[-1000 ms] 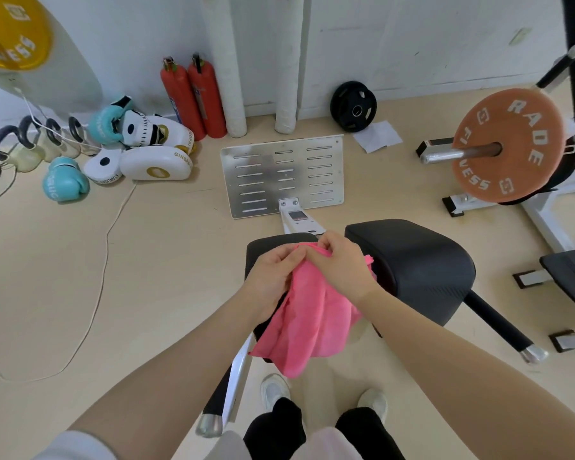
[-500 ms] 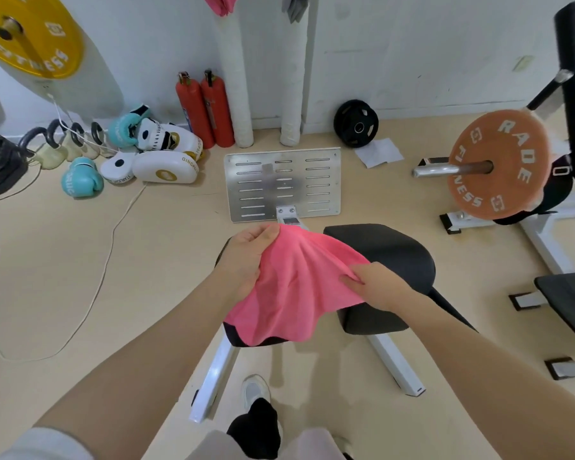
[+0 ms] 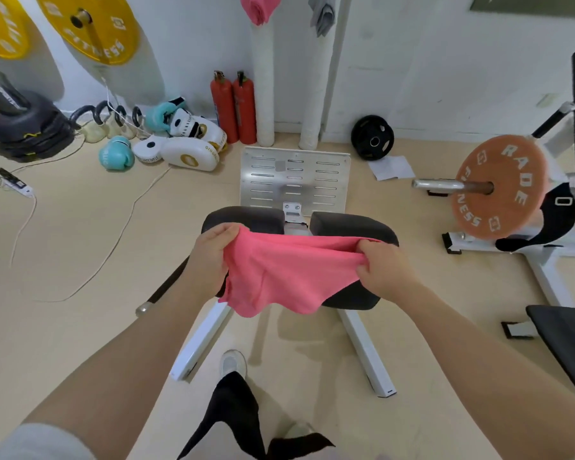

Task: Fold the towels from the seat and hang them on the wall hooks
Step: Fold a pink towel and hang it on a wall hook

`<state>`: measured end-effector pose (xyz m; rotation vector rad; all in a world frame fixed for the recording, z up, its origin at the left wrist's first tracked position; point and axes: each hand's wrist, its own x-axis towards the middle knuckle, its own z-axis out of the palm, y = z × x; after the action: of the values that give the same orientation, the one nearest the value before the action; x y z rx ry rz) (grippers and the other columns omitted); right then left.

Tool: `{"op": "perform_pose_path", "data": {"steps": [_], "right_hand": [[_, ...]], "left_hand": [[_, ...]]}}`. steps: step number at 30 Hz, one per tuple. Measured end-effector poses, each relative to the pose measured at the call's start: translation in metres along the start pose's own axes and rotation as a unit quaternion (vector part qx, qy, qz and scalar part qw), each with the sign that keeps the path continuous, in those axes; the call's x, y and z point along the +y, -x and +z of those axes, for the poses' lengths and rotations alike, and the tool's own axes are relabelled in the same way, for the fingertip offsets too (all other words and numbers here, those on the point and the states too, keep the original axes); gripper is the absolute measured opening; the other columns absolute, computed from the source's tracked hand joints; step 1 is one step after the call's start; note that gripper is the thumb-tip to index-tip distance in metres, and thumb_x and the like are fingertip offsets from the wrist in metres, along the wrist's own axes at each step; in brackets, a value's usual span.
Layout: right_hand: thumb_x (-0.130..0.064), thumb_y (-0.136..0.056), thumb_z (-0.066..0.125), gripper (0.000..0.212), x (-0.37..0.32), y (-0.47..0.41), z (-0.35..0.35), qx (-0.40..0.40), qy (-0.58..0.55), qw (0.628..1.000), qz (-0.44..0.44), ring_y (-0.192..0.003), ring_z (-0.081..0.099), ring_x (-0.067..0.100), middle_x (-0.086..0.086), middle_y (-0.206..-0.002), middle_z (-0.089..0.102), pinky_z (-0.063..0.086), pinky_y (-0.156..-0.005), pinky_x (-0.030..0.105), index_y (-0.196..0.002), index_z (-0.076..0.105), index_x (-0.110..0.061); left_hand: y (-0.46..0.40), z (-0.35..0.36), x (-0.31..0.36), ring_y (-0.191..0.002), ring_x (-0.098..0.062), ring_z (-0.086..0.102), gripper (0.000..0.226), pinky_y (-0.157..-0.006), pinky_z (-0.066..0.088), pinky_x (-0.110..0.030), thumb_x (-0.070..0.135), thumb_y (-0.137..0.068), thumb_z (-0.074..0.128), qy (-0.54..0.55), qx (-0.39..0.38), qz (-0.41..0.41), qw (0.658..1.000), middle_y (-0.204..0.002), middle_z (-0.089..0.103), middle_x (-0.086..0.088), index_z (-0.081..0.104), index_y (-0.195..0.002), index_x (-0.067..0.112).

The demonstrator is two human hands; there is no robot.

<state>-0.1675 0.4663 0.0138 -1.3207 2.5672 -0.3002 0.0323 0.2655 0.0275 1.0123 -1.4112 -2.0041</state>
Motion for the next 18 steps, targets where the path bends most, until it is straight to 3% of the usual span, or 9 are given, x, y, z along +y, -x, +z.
{"op": "perform_pose_path", "data": {"steps": [3,6,8,10,13,16,18], "right_hand": [[-0.004,-0.074,0.051,0.021,0.001,0.009,-0.010,-0.145,-0.237,0.961,-0.022,-0.058,0.043,0.006,-0.005,-0.060,0.047,0.033,-0.059,0.021,-0.060,0.048,-0.019],[-0.010,-0.066,0.050,0.011,0.003,0.004,-0.014,-0.127,-0.357,0.926,0.007,-0.058,0.045,0.003,-0.005,-0.061,0.051,0.035,-0.059,0.018,-0.060,0.057,-0.017],[-0.008,-0.075,0.053,0.017,0.007,-0.008,-0.009,-0.099,-0.298,0.949,0.016,-0.069,0.051,0.010,-0.007,-0.067,0.057,0.041,-0.068,0.027,-0.066,0.060,-0.020],[-0.014,-0.082,0.053,0.018,0.008,-0.023,-0.002,-0.087,-0.103,0.991,0.007,-0.085,0.056,0.015,-0.009,-0.082,0.063,0.043,-0.082,0.031,-0.080,0.066,-0.026],[-0.035,-0.091,0.046,0.028,0.000,-0.043,0.012,-0.073,0.113,0.991,-0.010,-0.109,0.049,0.020,-0.004,-0.109,0.060,0.027,-0.105,0.036,-0.110,0.066,-0.029],[-0.037,-0.094,0.039,0.032,-0.010,-0.068,0.020,-0.059,0.150,0.987,0.013,-0.116,0.044,0.022,0.000,-0.114,0.056,0.016,-0.112,0.042,-0.114,0.063,-0.027],[-0.031,-0.096,0.037,0.032,-0.018,-0.090,0.026,-0.070,0.178,0.981,0.031,-0.119,0.041,0.023,0.002,-0.117,0.054,0.011,-0.113,0.048,-0.115,0.061,-0.024]], "left_hand": [[0.015,-0.009,-0.001,-0.059,-0.003,0.057,0.024,-0.055,0.046,-0.014,0.005,-0.093,0.044,0.010,-0.016,-0.008,1.000,-0.062,0.064,0.009,0.060,-0.076,0.009],[0.014,-0.023,-0.001,-0.063,-0.004,0.054,0.020,-0.052,0.044,-0.013,0.006,-0.093,0.047,-0.019,-0.009,-0.023,1.000,-0.070,0.063,0.008,0.062,-0.081,0.010],[0.005,-0.034,-0.006,-0.068,-0.004,0.053,0.017,-0.058,0.042,-0.013,0.007,-0.093,0.049,-0.053,0.021,-0.021,0.998,-0.080,0.061,0.004,0.063,-0.086,0.014],[-0.006,-0.042,-0.011,-0.061,0.000,0.051,0.017,-0.054,0.040,-0.011,0.007,-0.093,0.052,-0.091,0.053,-0.008,0.994,-0.079,0.059,0.004,0.063,-0.087,0.018],[-0.028,-0.049,-0.019,-0.065,-0.008,0.051,0.016,-0.059,0.040,-0.019,0.006,-0.091,0.055,-0.118,0.071,-0.009,0.991,-0.078,0.060,0.001,0.065,-0.087,0.017],[-0.058,-0.054,-0.020,-0.076,-0.016,0.053,0.018,-0.070,0.042,-0.027,0.003,-0.089,0.056,-0.128,0.082,-0.012,0.988,-0.082,0.062,-0.002,0.066,-0.083,0.017],[-0.079,-0.056,-0.015,-0.074,-0.012,0.054,0.021,-0.069,0.044,-0.021,0.000,-0.088,0.055,-0.142,0.091,-0.003,0.986,-0.080,0.062,-0.001,0.064,-0.080,0.017]]}}
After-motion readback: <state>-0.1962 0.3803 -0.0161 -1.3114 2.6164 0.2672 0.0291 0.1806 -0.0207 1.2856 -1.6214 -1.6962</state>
